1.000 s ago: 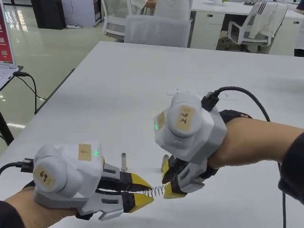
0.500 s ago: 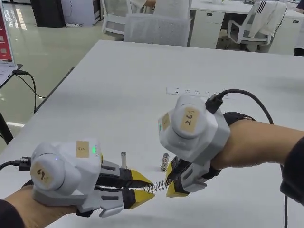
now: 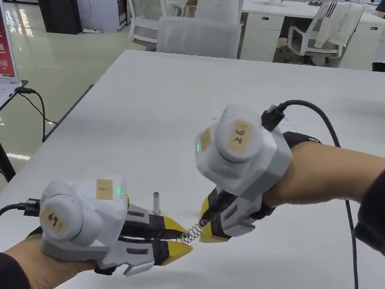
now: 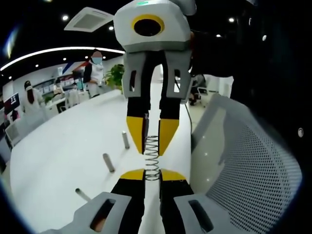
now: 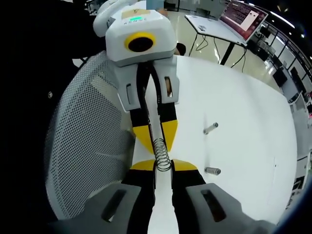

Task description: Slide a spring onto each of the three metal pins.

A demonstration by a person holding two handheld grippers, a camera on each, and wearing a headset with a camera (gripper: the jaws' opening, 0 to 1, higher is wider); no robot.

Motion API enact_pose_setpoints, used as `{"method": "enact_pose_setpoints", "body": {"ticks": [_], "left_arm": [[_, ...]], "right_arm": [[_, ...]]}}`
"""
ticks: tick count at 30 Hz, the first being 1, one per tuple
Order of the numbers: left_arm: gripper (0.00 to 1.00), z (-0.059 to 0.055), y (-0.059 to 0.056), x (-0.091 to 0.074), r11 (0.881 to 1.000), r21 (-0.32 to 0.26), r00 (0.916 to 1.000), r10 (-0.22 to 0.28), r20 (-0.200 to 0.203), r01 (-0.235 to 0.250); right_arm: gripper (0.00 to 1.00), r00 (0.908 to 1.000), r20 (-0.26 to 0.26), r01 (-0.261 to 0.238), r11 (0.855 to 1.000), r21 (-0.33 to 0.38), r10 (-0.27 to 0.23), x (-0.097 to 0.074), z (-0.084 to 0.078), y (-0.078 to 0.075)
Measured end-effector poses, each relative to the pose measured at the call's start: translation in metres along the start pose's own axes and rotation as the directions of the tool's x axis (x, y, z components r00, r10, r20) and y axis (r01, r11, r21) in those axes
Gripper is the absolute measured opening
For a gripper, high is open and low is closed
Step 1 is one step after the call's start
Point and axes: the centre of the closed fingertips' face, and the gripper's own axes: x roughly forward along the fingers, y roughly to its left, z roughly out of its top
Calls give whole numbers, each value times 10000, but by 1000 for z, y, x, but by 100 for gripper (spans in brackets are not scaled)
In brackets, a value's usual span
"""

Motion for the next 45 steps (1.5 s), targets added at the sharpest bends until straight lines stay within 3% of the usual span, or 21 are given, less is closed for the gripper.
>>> {"method": "enact_pose_setpoints", "body": {"ticks": [16,29,33,40,45], "left_arm": [[2,-5,4,-1,9999,-93,9999,107,-66,-107],[3,-7,10,-7,9988,-371,9994,319,112,-315],[8,-8,12,-10,9980,-514,9991,375,208,-364],[15,-20,13,-20,9944,-894,9980,588,216,-566],[23,-30,21,-31,9876,-1159,9937,1091,244,-1056]], "right_arm": [[8,10000,5,-38,9996,-273,38,4,18,-1],[8,10000,1,23,9999,-122,-23,7,28,-5],[8,9998,-111,143,9998,-146,-145,8,29,-8],[8,9993,-254,274,9996,-21,-275,9,29,-12],[8,9984,-423,379,9993,22,-377,13,28,-17]]}}
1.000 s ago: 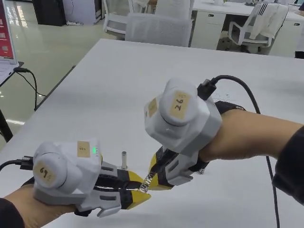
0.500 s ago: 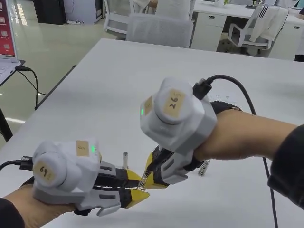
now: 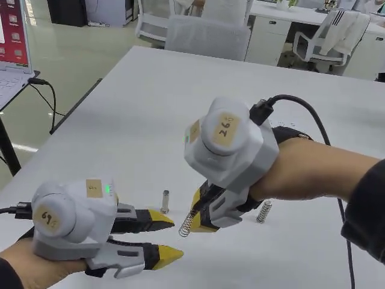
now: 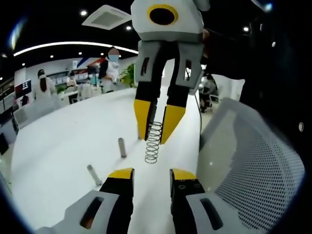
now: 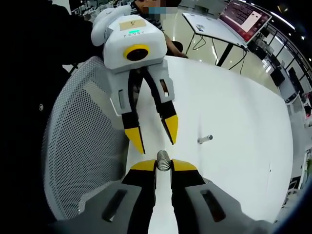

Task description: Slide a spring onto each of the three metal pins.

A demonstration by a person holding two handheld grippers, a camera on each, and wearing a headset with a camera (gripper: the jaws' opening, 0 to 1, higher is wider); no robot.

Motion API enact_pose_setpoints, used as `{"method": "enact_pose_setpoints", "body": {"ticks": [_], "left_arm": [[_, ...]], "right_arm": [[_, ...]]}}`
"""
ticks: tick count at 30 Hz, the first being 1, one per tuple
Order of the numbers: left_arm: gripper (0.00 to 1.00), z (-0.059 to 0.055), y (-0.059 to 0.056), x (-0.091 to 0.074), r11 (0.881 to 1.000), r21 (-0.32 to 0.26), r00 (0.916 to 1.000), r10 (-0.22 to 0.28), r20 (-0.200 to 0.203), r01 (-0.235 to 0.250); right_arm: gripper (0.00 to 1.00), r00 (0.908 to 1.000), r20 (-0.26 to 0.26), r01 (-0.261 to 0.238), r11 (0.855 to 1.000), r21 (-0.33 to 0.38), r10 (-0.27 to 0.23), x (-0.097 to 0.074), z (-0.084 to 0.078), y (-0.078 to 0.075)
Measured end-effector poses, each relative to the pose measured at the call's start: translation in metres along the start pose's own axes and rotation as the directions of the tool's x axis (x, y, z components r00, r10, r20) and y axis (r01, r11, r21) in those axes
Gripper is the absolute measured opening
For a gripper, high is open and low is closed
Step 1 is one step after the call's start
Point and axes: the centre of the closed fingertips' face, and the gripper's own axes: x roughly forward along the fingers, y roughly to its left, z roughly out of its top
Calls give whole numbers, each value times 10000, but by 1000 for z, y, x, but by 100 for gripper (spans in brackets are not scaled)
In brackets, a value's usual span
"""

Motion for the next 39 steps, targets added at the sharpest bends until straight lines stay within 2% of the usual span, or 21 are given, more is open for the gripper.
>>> {"method": "enact_pose_setpoints", "body": {"ticks": [6,13,22,28,33,39], "left_arm": [[30,-6,15,-12,9977,-241,9978,645,131,-641],[36,-18,25,-22,9953,-418,9962,875,33,-873],[48,-25,37,-23,9891,-741,9918,1280,53,-1273],[58,-26,41,-21,9855,-886,9888,1474,224,-1449],[68,-27,44,-20,9818,-991,9856,1661,328,-1622],[74,-28,44,-19,9801,-1117,9849,1690,385,-1638]], "right_arm": [[8,10000,-34,75,9999,104,-74,3,4,-9],[8,9992,-29,395,9988,275,-394,4,10,-28],[8,9958,-76,918,9944,529,-916,7,15,-56],[8,9911,-208,1323,9897,546,-1313,13,16,-73],[8,9917,-201,1283,9898,612,-1273,21,18,-82],[8,9912,-316,1303,9900,537,-1288,31,19,-93]]}}
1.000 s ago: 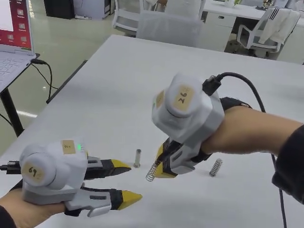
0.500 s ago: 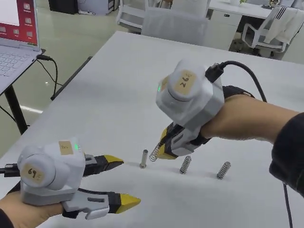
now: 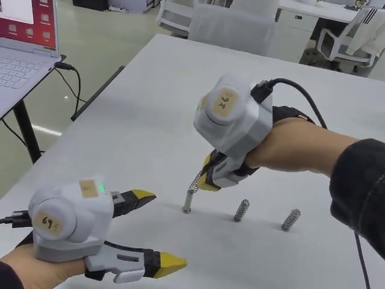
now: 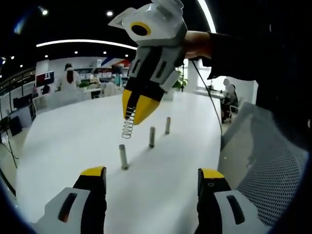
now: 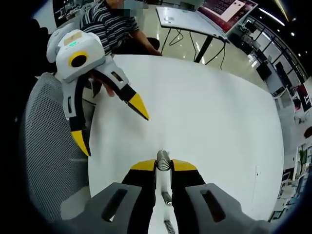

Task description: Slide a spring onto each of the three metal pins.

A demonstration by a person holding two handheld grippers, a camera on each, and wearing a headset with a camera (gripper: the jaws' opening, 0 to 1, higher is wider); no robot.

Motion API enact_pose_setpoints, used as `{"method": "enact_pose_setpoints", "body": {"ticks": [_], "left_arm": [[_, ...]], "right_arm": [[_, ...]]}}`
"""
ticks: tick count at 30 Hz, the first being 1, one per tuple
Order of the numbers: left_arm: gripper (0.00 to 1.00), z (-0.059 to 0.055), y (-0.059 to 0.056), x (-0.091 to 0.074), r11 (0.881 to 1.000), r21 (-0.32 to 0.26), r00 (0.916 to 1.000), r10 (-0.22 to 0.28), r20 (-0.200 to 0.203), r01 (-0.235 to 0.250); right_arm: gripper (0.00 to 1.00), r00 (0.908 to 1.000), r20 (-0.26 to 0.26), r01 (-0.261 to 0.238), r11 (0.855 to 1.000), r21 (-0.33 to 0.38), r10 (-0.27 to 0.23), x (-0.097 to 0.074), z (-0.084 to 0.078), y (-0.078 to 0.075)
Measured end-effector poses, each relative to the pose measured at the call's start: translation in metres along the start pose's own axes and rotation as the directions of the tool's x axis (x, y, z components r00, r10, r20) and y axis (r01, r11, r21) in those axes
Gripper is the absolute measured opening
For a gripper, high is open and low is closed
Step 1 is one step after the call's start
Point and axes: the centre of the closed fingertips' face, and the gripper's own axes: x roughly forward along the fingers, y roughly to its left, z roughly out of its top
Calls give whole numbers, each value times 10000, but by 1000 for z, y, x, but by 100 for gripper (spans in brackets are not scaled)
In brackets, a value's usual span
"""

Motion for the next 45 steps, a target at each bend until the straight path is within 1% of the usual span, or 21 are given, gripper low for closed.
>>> {"method": "enact_pose_setpoints", "body": {"ticks": [4,6,10,14,22,29,32,38,44,45], "left_arm": [[77,0,-1,1,10000,-35,10000,-23,86,23],[80,0,-1,2,10000,-41,9999,-27,100,27],[82,-1,-2,3,9999,-86,9999,-91,138,92],[82,-2,-2,4,9999,-50,9998,-106,144,106],[82,-2,-2,5,9998,-30,9997,-207,114,208],[81,-3,2,5,9998,-74,9998,-184,94,184],[81,-3,1,5,9998,-92,9998,-178,105,179],[80,-3,3,6,9998,-146,9998,-160,129,162],[79,-3,3,6,9997,-181,9998,-139,153,141],[79,-3,4,7,9998,-178,9998,-132,144,134]], "right_arm": [[8,9998,-185,-112,9999,-25,112,8,-3,-2],[8,9995,-283,-150,9999,-63,149,11,-4,-3],[8,9990,-390,-221,9997,-48,219,14,-6,-6],[8,9985,-444,-318,9995,-60,315,17,-7,-5],[8,9971,-609,-453,9989,-88,447,26,-8,-6],[8,9945,-822,-659,9978,-60,652,38,-10,-6],[8,9934,-896,-721,9974,-59,713,44,-11,-6],[8,9887,-1222,-873,9962,25,869,57,-16,-4],[8,9849,-1446,-945,9955,117,952,64,-22,-3],[8,9826,-1577,-957,9952,216,979,64,-25,-2]]}}
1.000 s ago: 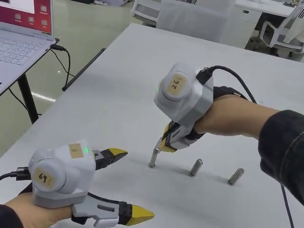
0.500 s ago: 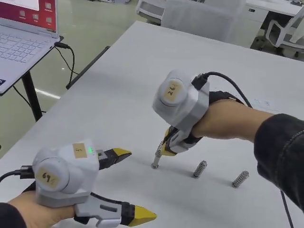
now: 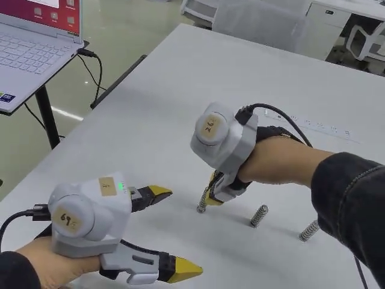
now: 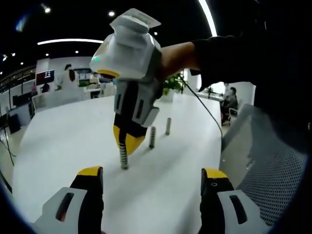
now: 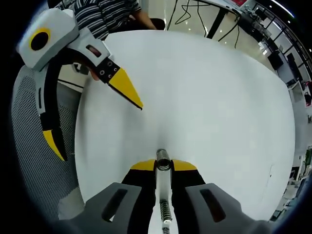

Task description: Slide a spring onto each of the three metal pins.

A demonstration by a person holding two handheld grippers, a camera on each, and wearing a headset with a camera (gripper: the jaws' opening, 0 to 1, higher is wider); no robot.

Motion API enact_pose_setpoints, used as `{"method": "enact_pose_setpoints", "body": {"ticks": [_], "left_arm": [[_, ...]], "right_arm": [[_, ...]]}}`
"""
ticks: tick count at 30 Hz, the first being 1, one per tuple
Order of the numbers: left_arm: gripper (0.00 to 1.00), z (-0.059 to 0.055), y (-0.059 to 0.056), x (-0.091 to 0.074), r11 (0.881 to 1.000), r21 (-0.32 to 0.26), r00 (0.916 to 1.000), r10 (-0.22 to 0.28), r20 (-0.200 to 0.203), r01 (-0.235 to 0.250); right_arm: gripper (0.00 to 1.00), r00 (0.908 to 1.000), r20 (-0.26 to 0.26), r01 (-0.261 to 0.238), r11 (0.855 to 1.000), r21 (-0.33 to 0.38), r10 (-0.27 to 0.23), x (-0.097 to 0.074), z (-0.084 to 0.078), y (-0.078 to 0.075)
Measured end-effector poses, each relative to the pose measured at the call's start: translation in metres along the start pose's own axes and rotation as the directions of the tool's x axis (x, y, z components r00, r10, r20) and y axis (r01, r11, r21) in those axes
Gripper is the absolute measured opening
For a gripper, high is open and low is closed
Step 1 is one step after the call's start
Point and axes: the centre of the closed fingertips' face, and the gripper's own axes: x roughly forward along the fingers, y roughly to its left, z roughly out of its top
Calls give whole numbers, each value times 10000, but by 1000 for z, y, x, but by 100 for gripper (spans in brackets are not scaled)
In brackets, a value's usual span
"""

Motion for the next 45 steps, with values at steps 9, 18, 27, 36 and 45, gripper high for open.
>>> {"method": "enact_pose_setpoints", "body": {"ticks": [9,18,27,36,45], "left_arm": [[78,-1,-1,1,10000,-12,10000,-49,-29,49],[77,0,-5,5,9998,49,9998,-190,-83,190],[76,2,-7,5,9996,148,9996,-257,-139,259],[77,4,-7,7,9994,209,9995,-274,-185,278],[77,10,-8,11,9985,404,9990,-358,-259,368]], "right_arm": [[8,9977,-637,-192,9993,311,211,0,-21,3],[8,9955,-881,-284,9975,652,341,0,-38,9],[9,9968,-729,-286,9981,541,325,0,-37,8],[21,9995,-208,-237,9975,668,251,-10,-39,9],[38,9980,614,67,9942,1073,-133,-30,-47,6]]}}
